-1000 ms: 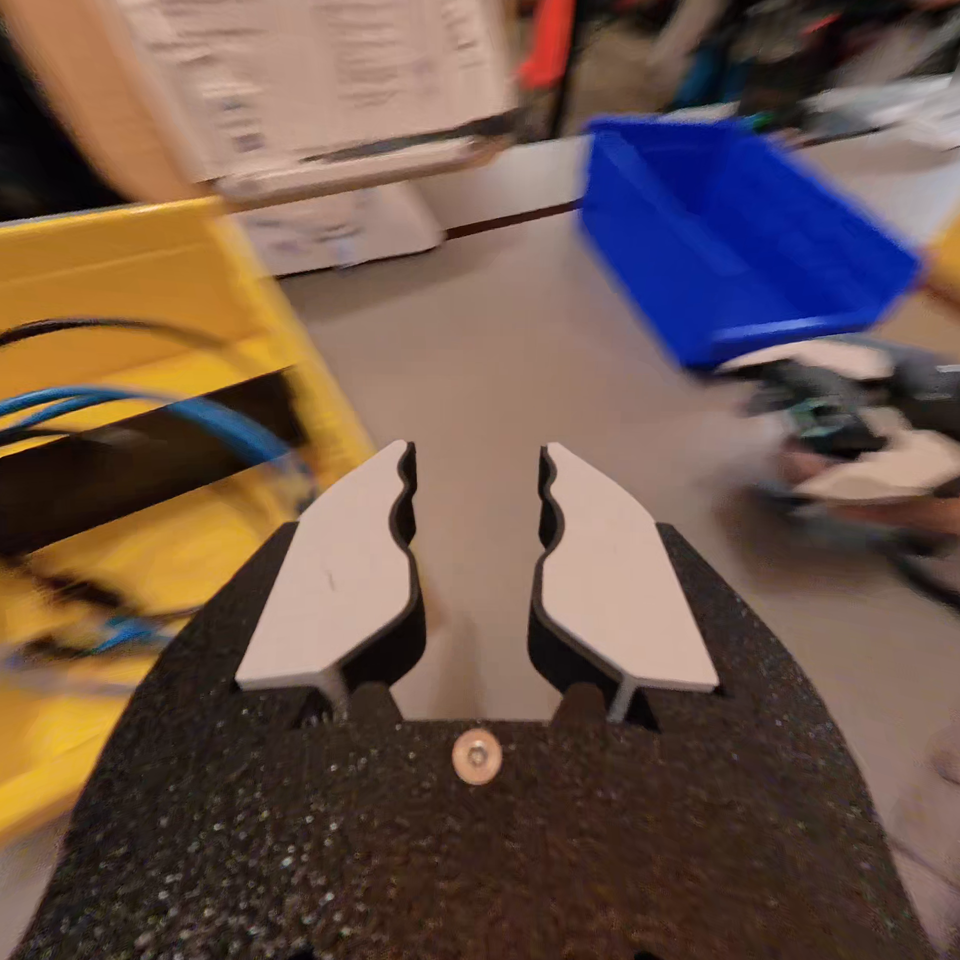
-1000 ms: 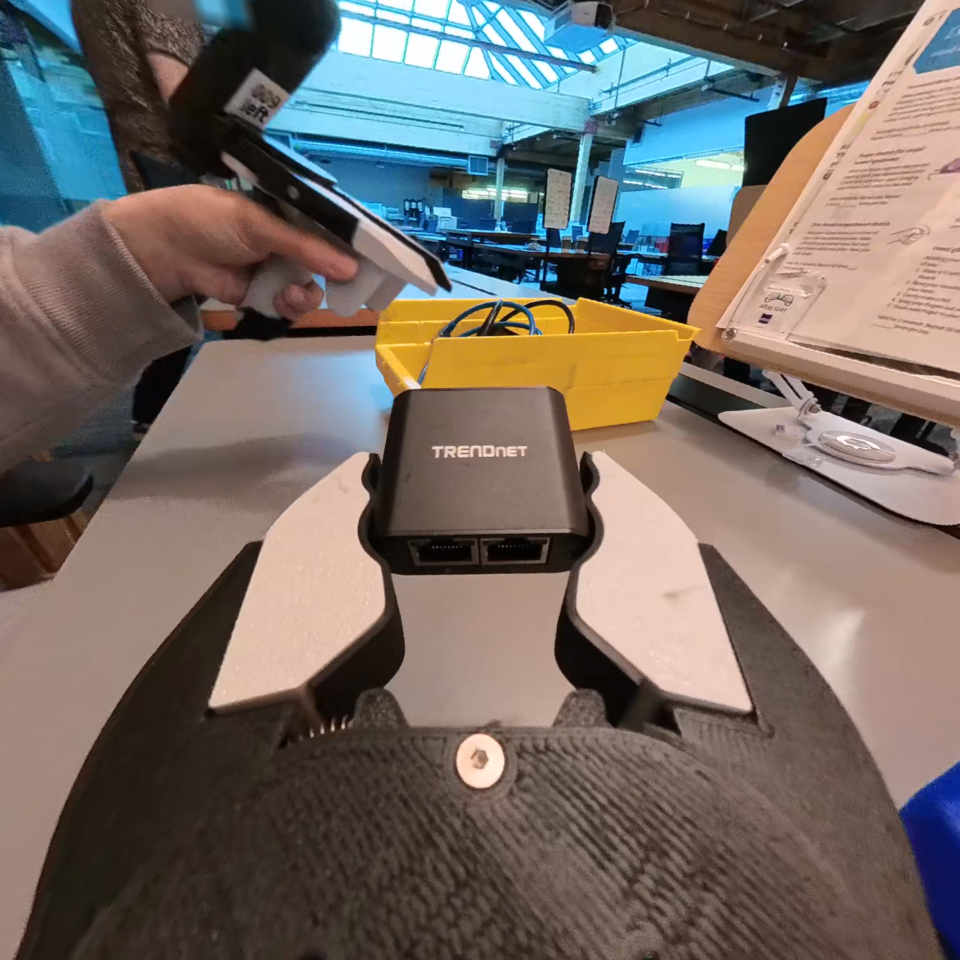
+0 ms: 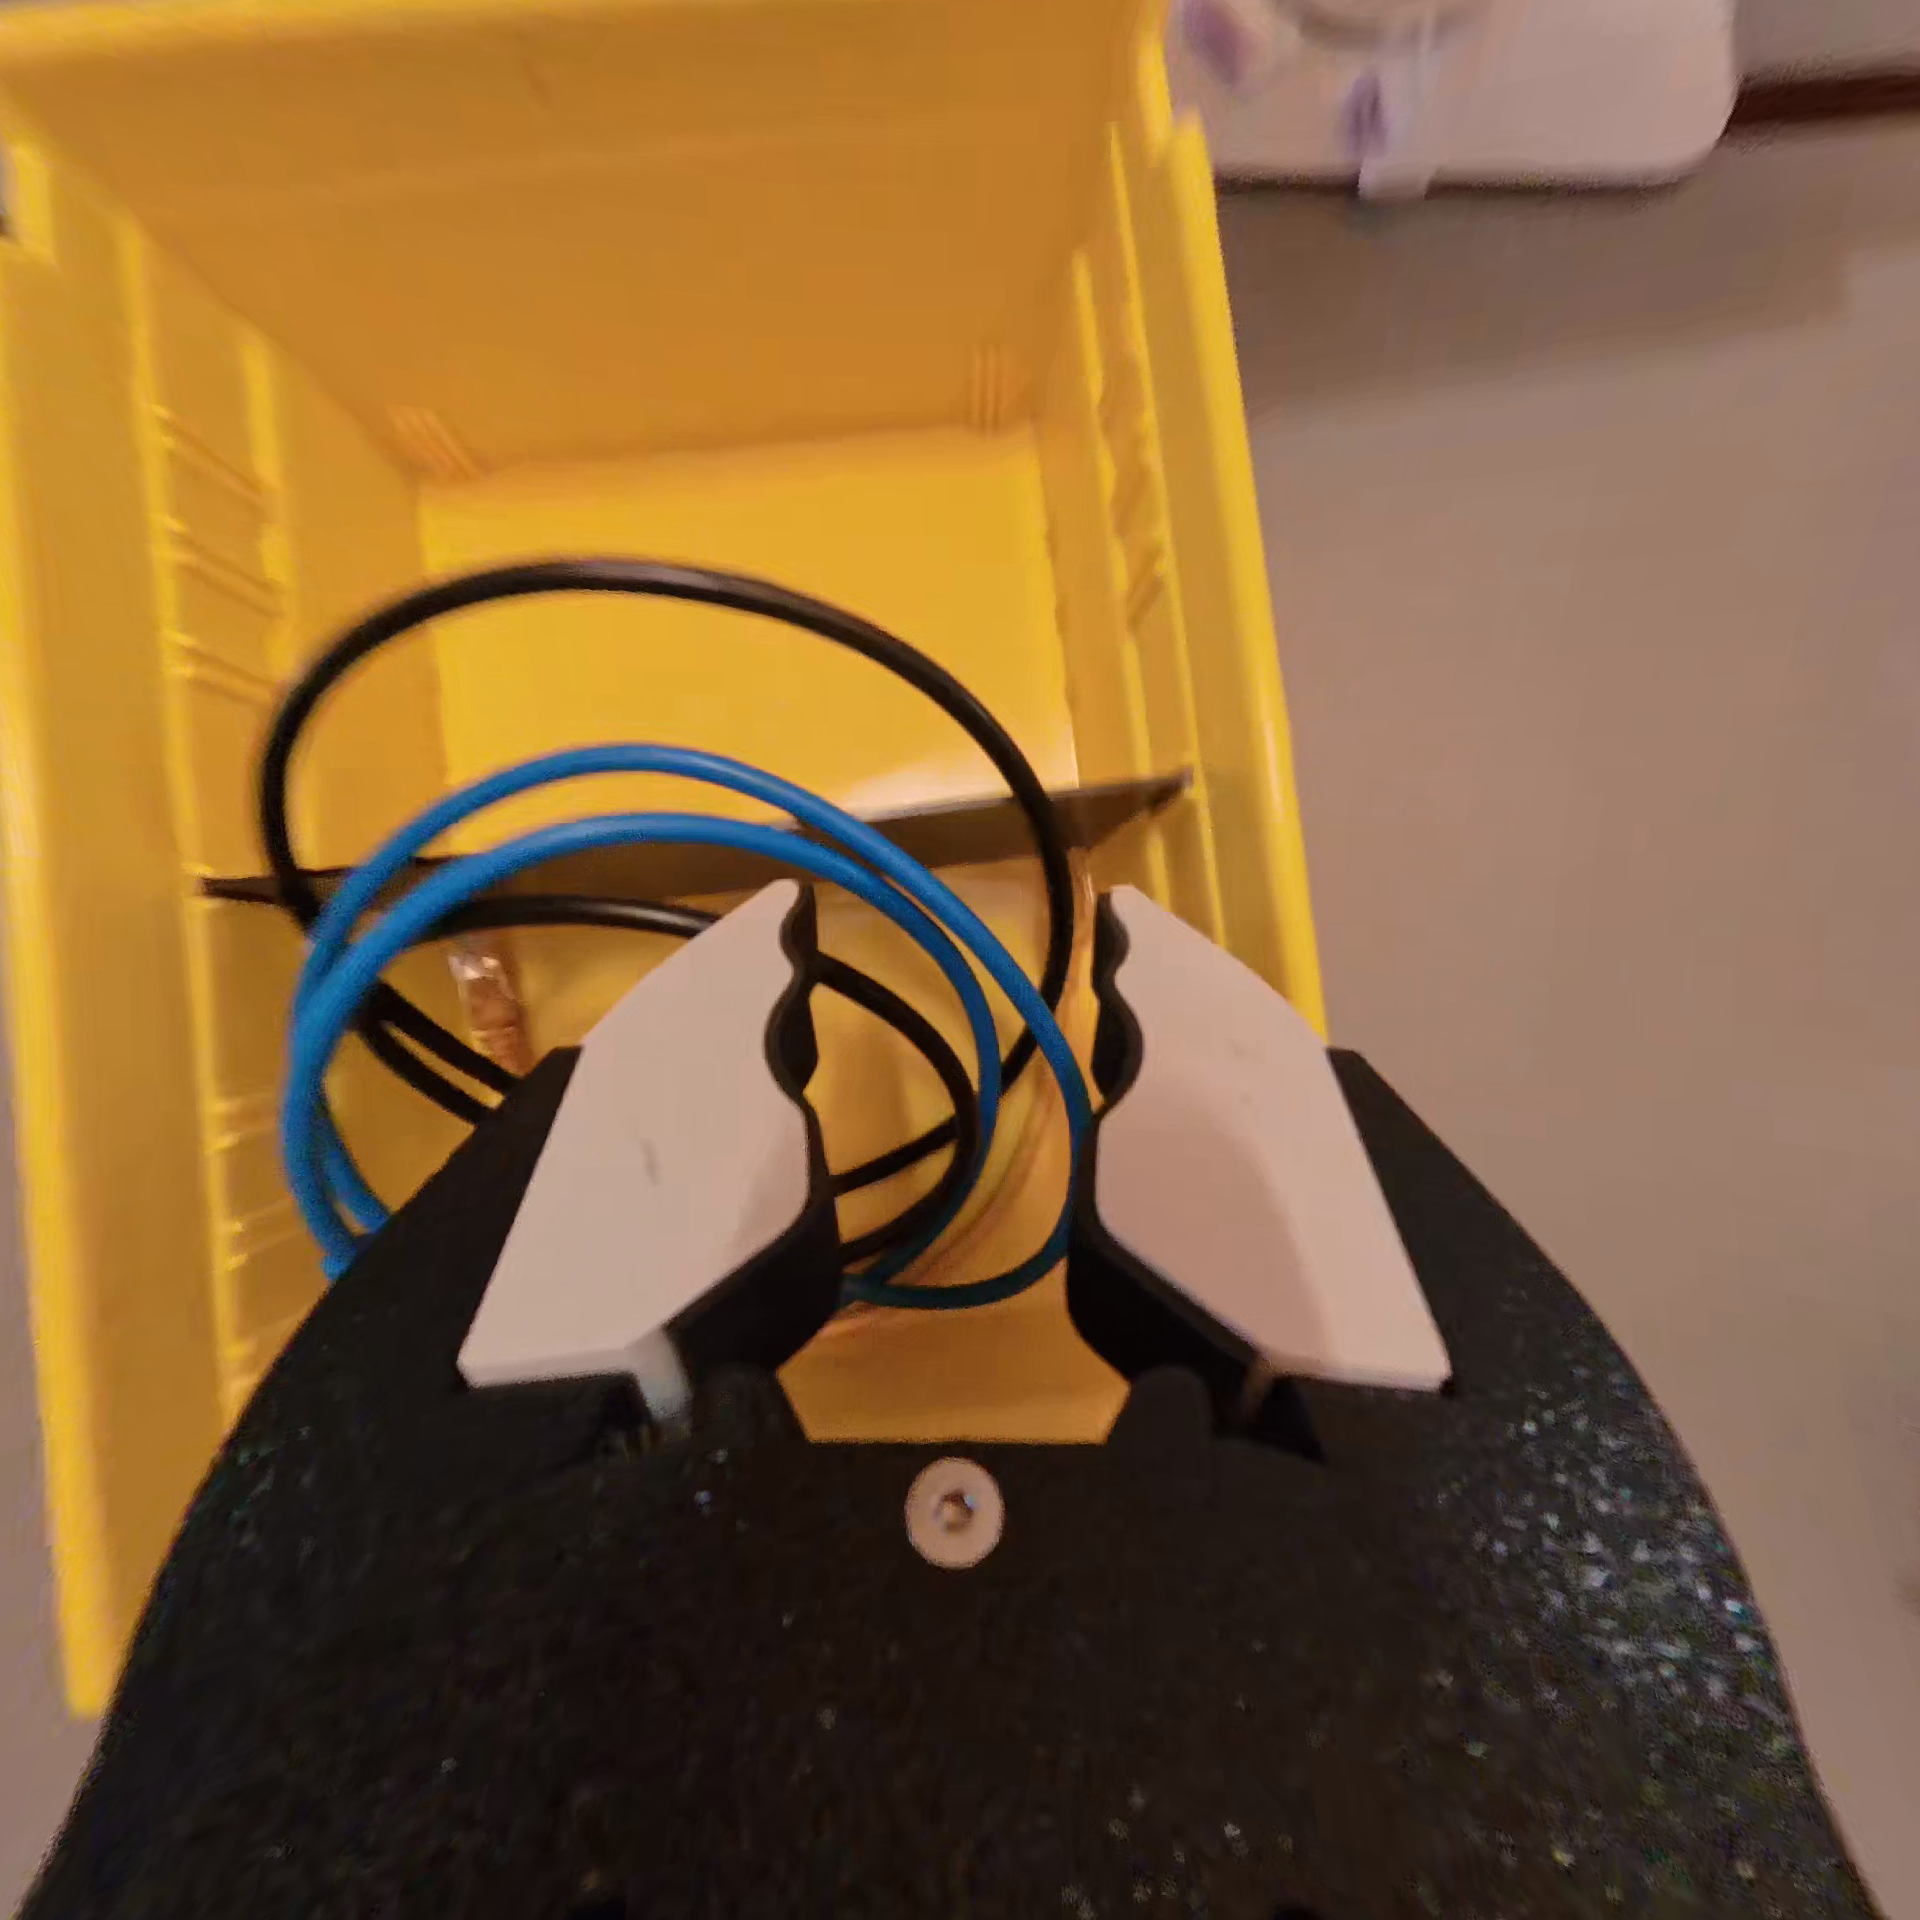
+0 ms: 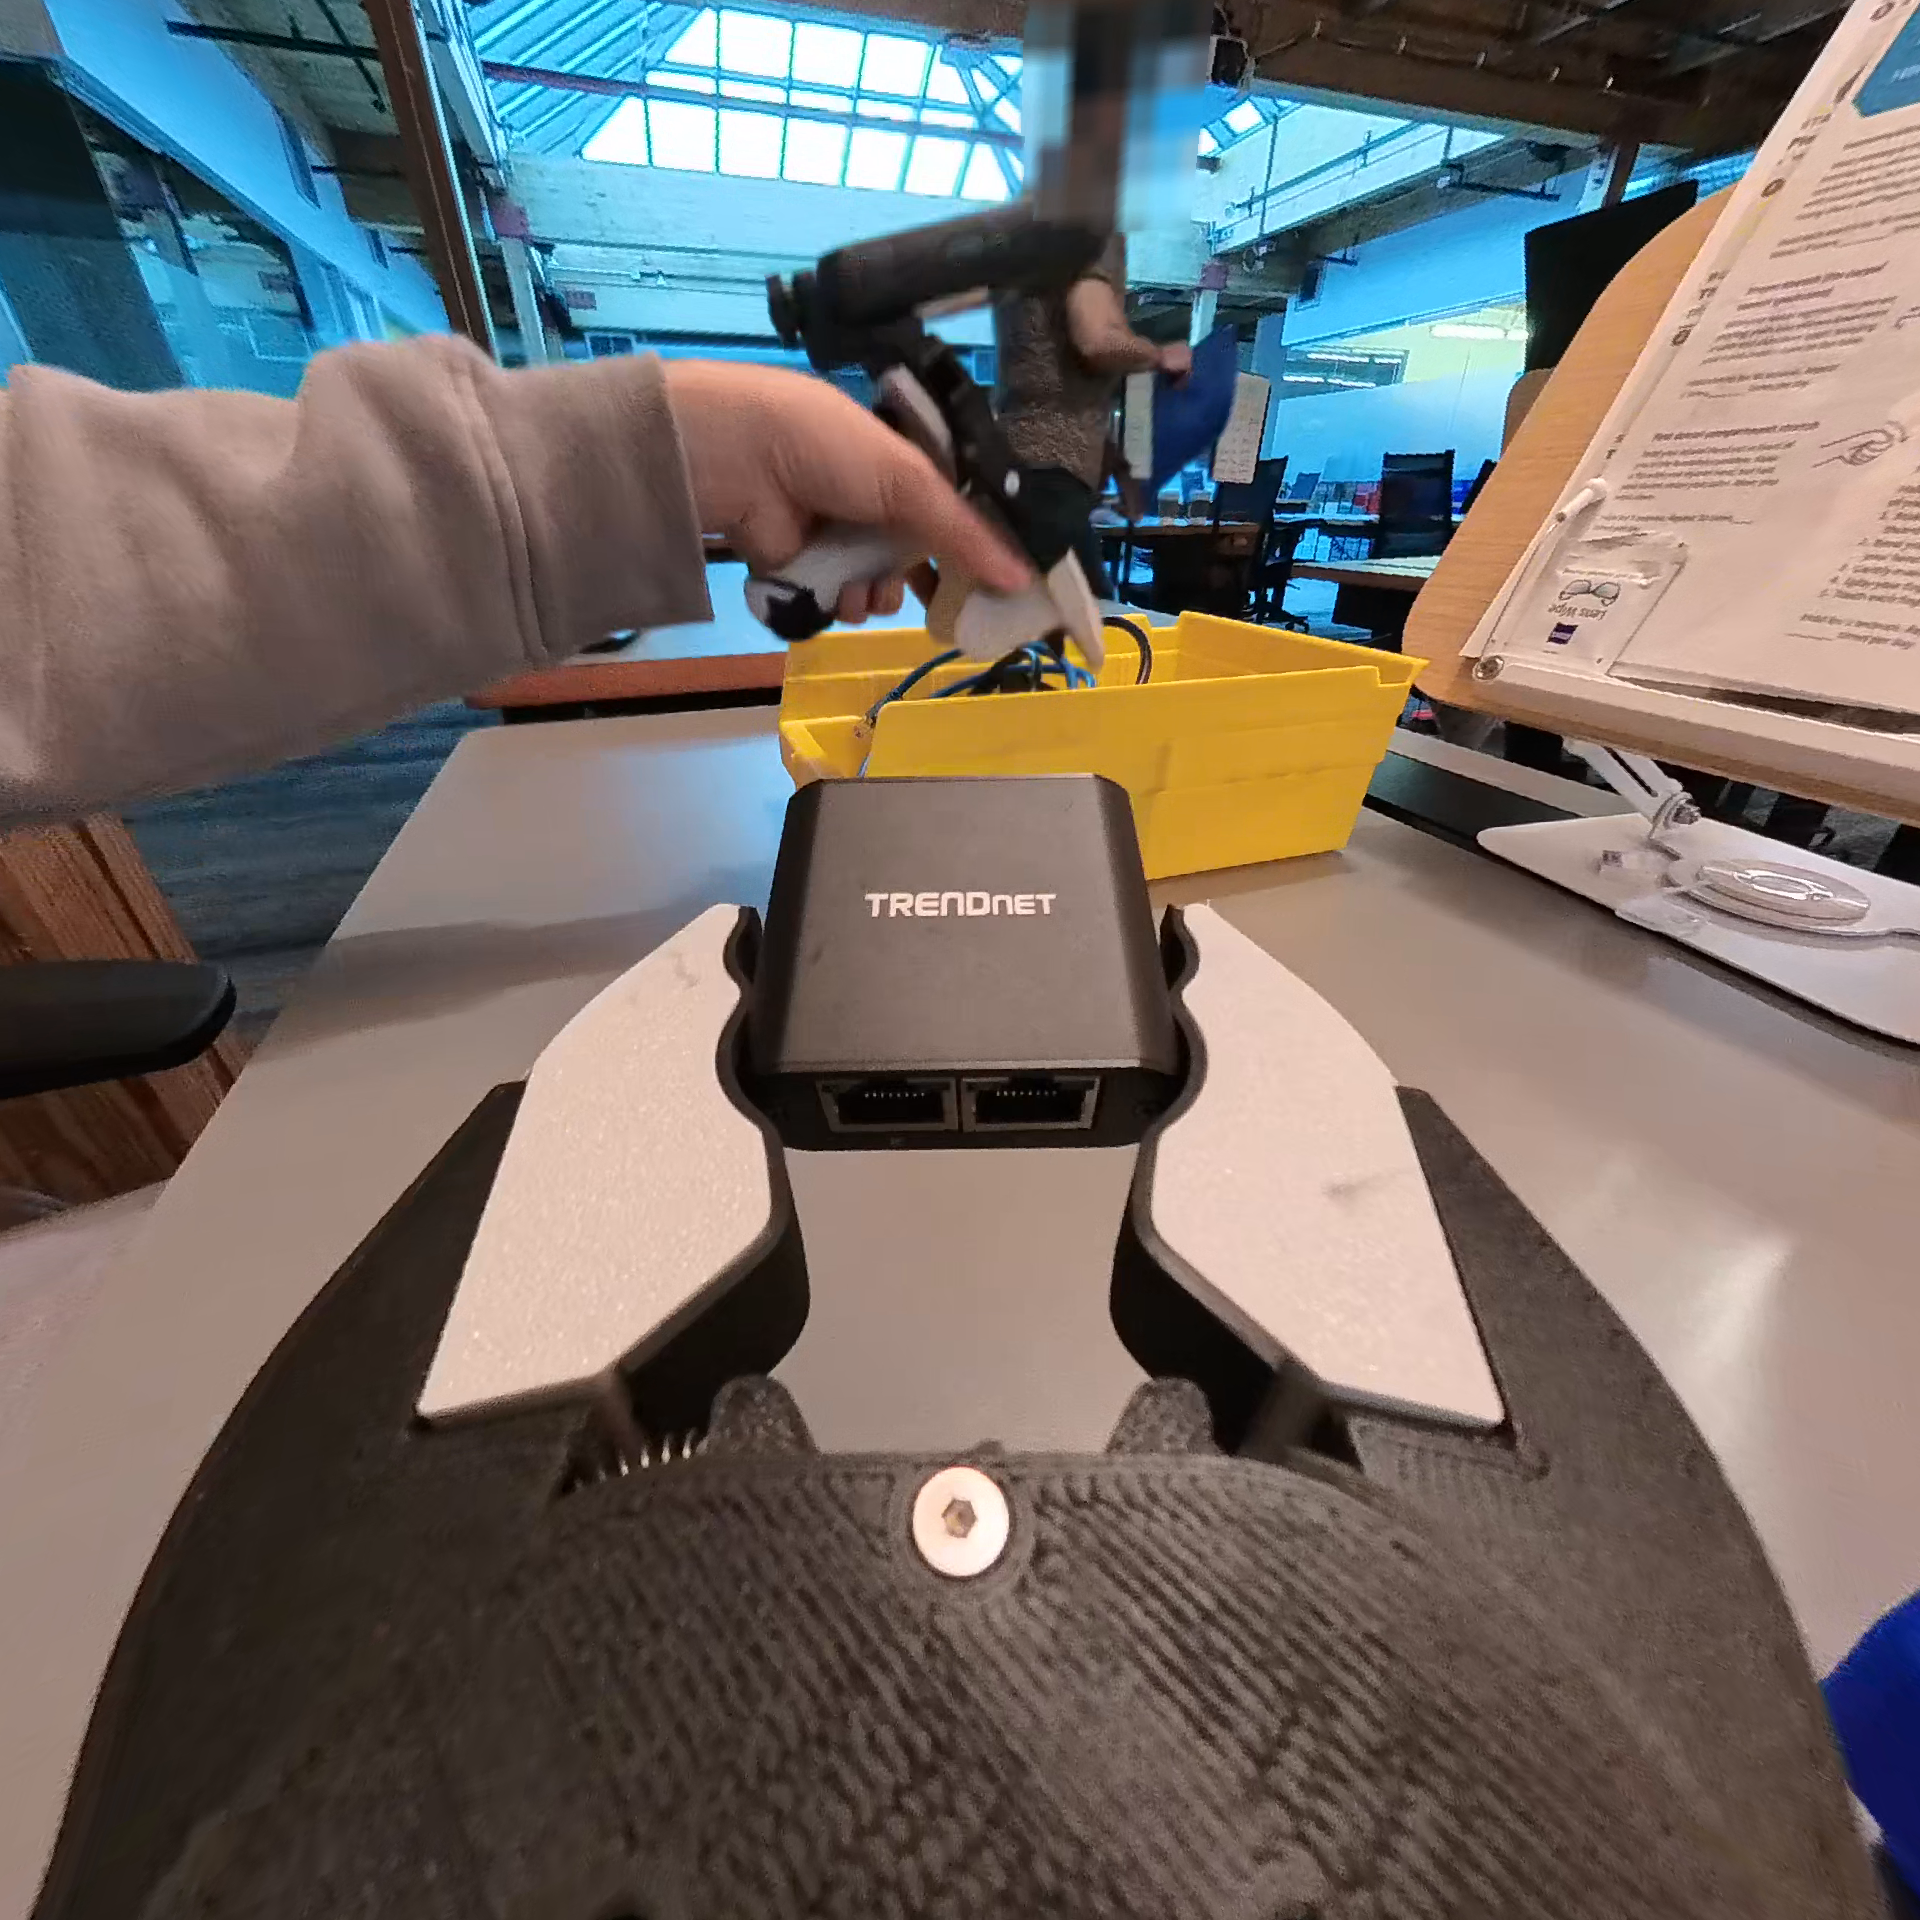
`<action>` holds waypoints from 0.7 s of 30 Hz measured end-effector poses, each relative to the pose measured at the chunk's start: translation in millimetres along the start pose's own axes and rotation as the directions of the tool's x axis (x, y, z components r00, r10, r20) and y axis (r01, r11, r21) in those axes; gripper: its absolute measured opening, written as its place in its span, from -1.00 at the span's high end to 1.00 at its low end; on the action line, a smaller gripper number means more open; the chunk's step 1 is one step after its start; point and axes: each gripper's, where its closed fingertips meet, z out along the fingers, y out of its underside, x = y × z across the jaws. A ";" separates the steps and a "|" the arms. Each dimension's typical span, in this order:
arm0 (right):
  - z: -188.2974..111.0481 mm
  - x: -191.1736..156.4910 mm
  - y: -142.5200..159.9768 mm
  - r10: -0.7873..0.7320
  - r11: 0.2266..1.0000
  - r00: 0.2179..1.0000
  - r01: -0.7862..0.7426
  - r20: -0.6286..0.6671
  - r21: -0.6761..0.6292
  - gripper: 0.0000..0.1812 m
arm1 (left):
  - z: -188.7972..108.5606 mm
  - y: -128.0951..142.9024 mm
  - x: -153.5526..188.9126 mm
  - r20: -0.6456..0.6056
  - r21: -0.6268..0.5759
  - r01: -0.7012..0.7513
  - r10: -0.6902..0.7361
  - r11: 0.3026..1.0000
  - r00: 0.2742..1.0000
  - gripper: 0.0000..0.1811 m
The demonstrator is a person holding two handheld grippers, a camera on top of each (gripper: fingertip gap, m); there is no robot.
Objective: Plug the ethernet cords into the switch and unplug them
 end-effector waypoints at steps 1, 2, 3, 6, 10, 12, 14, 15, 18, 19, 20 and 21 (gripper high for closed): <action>0.1 0.0 0.0 0.001 1.000 1.000 -0.001 0.001 0.000 0.20 | -8.3 -10.9 -3.4 -0.015 0.036 0.036 -0.035 0.999 0.999 0.45; 0.0 0.0 0.1 0.001 1.000 1.000 -0.001 0.001 0.000 0.20 | -15.4 -21.0 -3.3 -0.065 0.056 0.081 -0.077 0.995 0.995 0.44; -0.1 -0.3 -0.1 0.000 1.000 1.000 0.000 0.003 0.002 0.20 | -20.9 -29.5 -1.0 -0.139 0.048 0.138 -0.130 0.989 0.982 0.41; 0.1 -0.9 0.1 0.000 1.000 1.000 0.000 0.008 -0.001 0.20 | -27.9 -48.1 0.4 -0.341 -0.090 0.329 -0.339 0.940 0.877 0.22; 0.5 -1.3 0.6 0.001 1.000 1.000 -0.001 0.013 -0.005 0.20 | -17.3 -49.3 -20.4 -0.317 -0.245 0.487 -0.544 0.839 0.777 0.21; 0.4 -1.5 0.5 0.003 1.000 1.000 -0.003 0.016 -0.004 0.20 | -10.4 -42.2 -32.4 -0.231 -0.267 0.521 -0.579 0.810 0.782 0.17; 0.0 -1.5 0.2 0.004 1.000 1.000 -0.004 0.017 -0.001 0.20 | -7.4 -37.2 -32.6 -0.194 -0.294 0.524 -0.587 0.799 0.786 0.15; -0.1 -1.8 0.0 0.004 1.000 1.000 -0.004 0.019 0.000 0.20 | -6.6 -36.1 -31.6 -0.180 -0.300 0.524 -0.587 0.797 0.790 0.15; -0.2 -2.3 0.1 0.002 1.000 1.000 -0.002 0.023 0.000 0.20 | -4.6 -32.7 -29.4 -0.130 -0.305 0.520 -0.576 0.798 0.807 0.15; -0.1 -2.7 0.1 0.001 1.000 1.000 -0.001 0.025 -0.001 0.20 | -4.4 -29.5 -28.8 -0.112 -0.316 0.515 -0.571 0.797 0.814 0.14; 0.0 -2.9 0.3 0.000 1.000 1.000 0.000 0.025 -0.002 0.20 | -4.3 -27.3 -29.9 -0.092 -0.317 0.517 -0.568 0.795 0.818 0.12; 0.1 -3.0 0.4 -0.002 1.000 1.000 0.003 0.024 -0.003 0.20 | -4.2 -25.6 -31.6 -0.072 -0.313 0.523 -0.569 0.793 0.819 0.12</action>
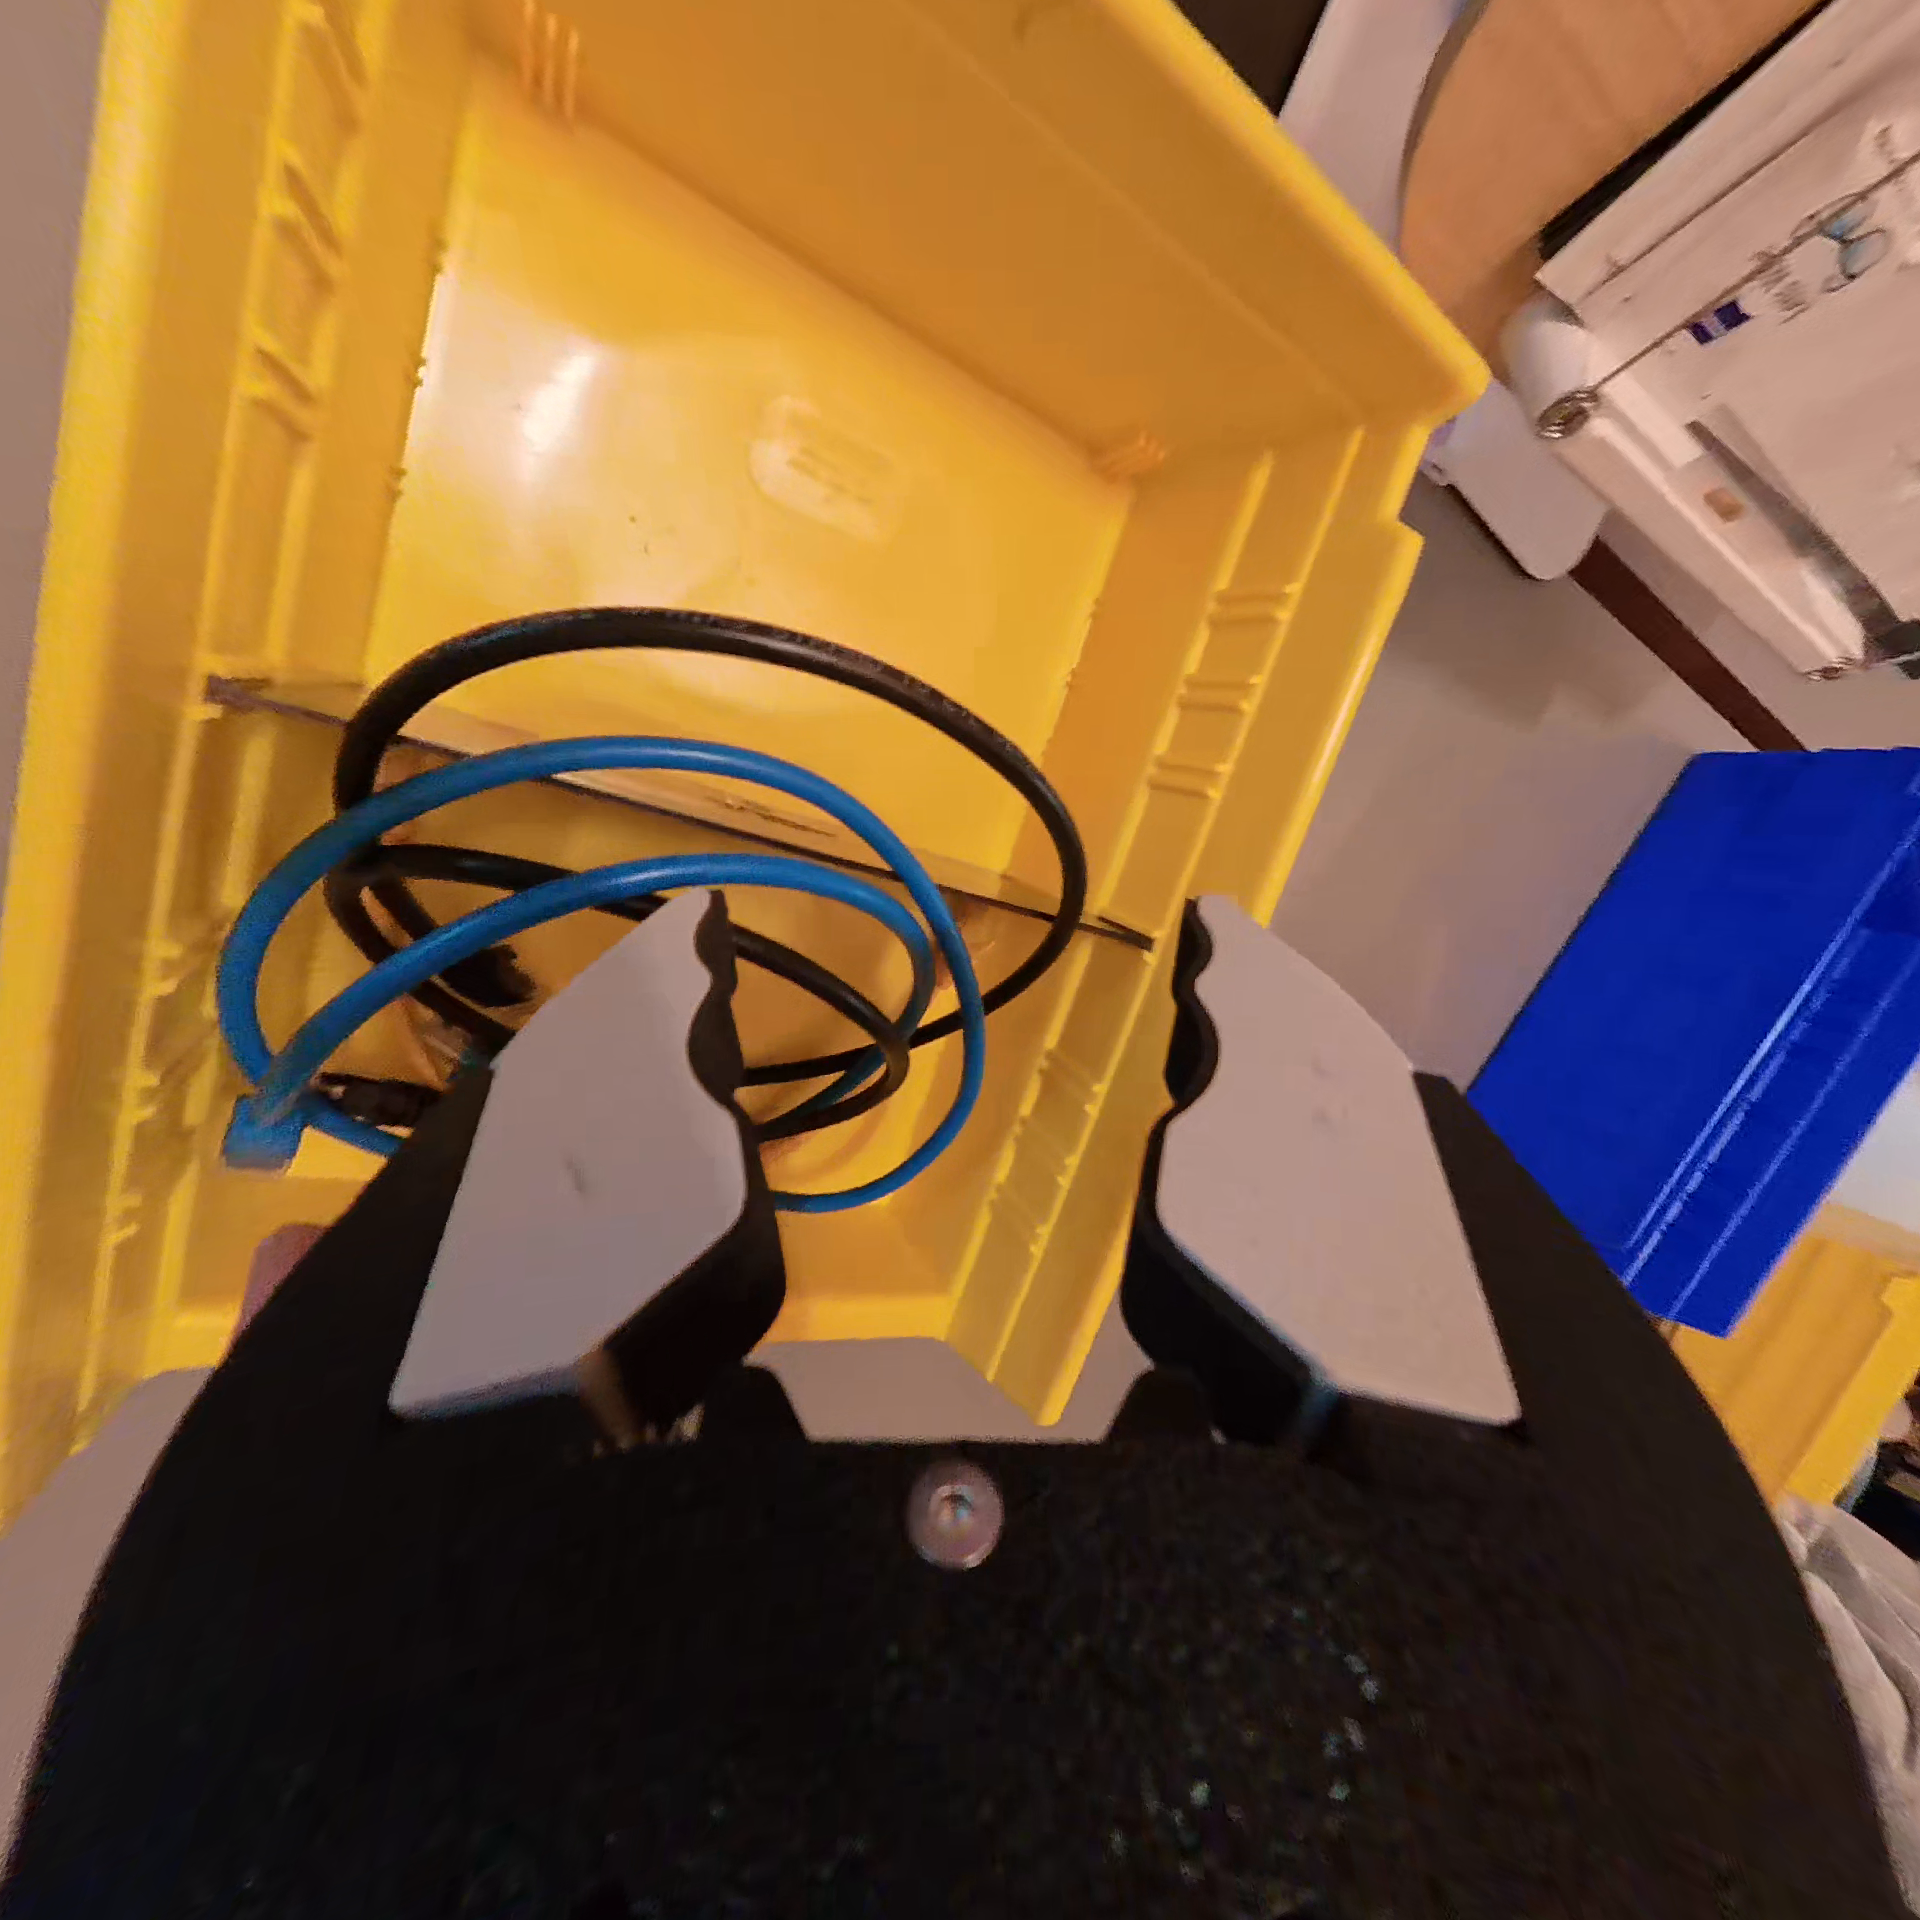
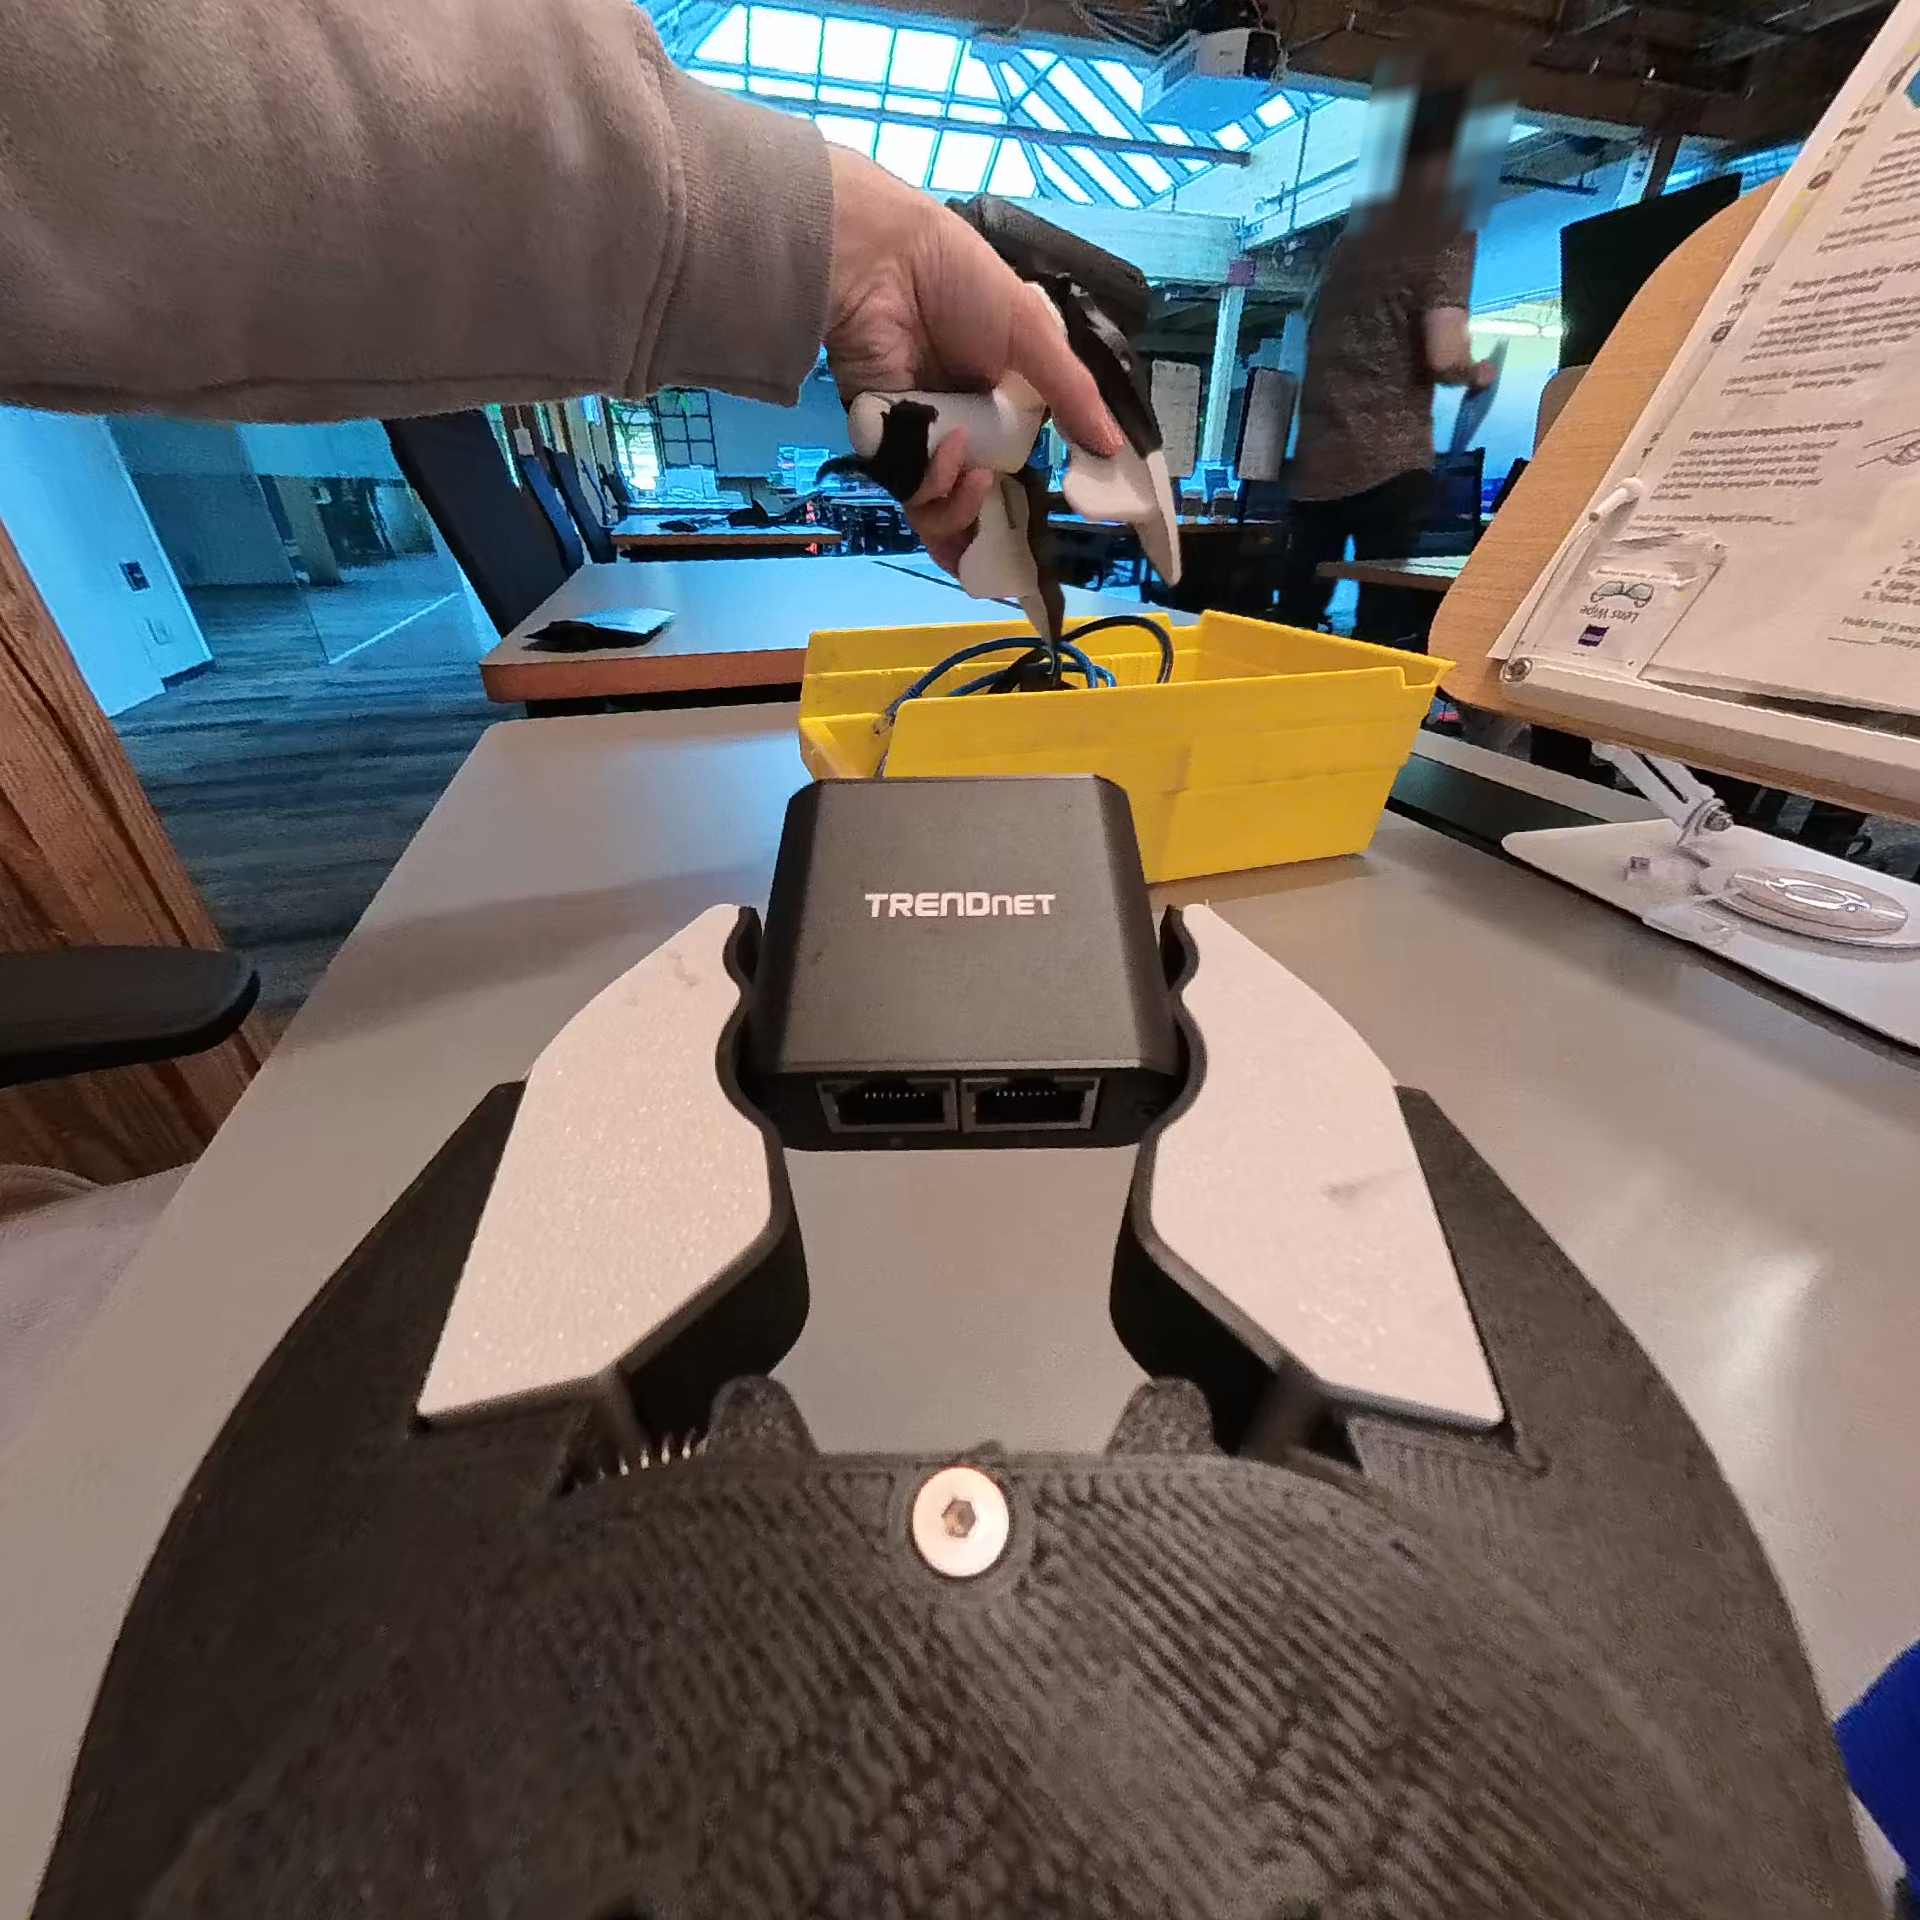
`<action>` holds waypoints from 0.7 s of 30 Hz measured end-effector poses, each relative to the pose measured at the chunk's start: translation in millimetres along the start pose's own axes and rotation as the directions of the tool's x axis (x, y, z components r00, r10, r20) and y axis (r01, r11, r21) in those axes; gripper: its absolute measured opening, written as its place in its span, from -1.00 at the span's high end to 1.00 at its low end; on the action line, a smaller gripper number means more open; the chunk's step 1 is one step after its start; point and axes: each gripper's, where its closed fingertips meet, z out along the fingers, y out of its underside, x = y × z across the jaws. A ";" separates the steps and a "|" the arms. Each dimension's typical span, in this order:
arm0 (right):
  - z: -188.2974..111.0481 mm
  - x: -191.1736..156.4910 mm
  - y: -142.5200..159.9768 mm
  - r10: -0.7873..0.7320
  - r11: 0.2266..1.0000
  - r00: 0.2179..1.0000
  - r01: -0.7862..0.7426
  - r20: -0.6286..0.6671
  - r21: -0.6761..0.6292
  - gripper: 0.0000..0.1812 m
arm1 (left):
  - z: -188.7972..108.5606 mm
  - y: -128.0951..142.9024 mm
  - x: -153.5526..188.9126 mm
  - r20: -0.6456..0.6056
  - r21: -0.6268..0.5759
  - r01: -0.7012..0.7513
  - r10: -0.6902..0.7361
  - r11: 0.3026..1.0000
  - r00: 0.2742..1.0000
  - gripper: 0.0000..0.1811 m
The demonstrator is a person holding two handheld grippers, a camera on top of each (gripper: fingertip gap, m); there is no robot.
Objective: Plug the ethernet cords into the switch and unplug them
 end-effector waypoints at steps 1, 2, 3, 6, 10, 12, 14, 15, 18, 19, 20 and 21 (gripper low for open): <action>0.1 -0.3 0.0 -0.002 1.000 1.000 0.002 0.000 -0.001 0.20 | -0.1 1.1 -1.0 0.006 0.003 0.009 -0.009 1.000 1.000 0.12; 0.4 -0.6 0.5 -0.001 1.000 1.000 0.001 0.004 -0.004 0.20 | 0.4 2.2 -1.1 0.007 0.007 0.016 -0.016 1.000 1.000 0.12; 0.8 -1.0 0.9 -0.001 1.000 1.000 0.001 0.007 -0.008 0.20 | 1.8 3.8 -1.5 0.012 0.009 0.021 -0.021 1.000 1.000 0.14; 1.4 -1.5 1.6 -0.001 1.000 1.000 0.001 0.011 -0.014 0.20 | 9.4 9.1 -3.2 0.070 -0.005 -0.025 0.025 1.000 0.997 0.25; 1.0 -2.3 1.2 -0.009 1.000 1.000 0.009 0.010 -0.010 0.20 | 16.0 11.2 -9.1 0.207 -0.049 -0.149 0.156 0.988 0.966 0.32; 1.3 -2.5 1.5 -0.009 1.000 1.000 0.009 0.012 -0.012 0.20 | 17.8 12.0 -7.9 0.237 -0.064 -0.160 0.171 0.985 0.956 0.30; 1.6 -2.9 1.8 -0.008 1.000 1.000 0.008 0.016 -0.015 0.20 | 18.5 11.8 -6.6 0.258 -0.075 -0.169 0.182 0.983 0.949 0.29; 1.7 -3.1 2.0 -0.008 1.000 1.000 0.008 0.017 -0.016 0.20 | 18.8 12.1 -4.9 0.261 -0.080 -0.176 0.191 0.981 0.946 0.29; 1.8 -3.5 2.2 -0.010 1.000 1.000 0.010 0.020 -0.017 0.20 | 22.2 16.5 -1.0 0.271 -0.103 -0.197 0.218 0.975 0.937 0.28; 1.8 -3.8 2.2 -0.011 1.000 1.000 0.011 0.020 -0.018 0.20 | 23.9 19.5 -2.1 0.280 -0.119 -0.198 0.225 0.973 0.933 0.28; 1.8 -3.7 2.1 -0.011 1.000 1.000 0.012 0.020 -0.017 0.20 | 25.6 21.1 -4.0 0.289 -0.125 -0.195 0.224 0.973 0.931 0.29; 1.8 -3.7 2.1 -0.011 1.000 1.000 0.012 0.020 -0.017 0.20 | 26.8 21.3 -6.4 0.298 -0.120 -0.184 0.212 0.976 0.930 0.29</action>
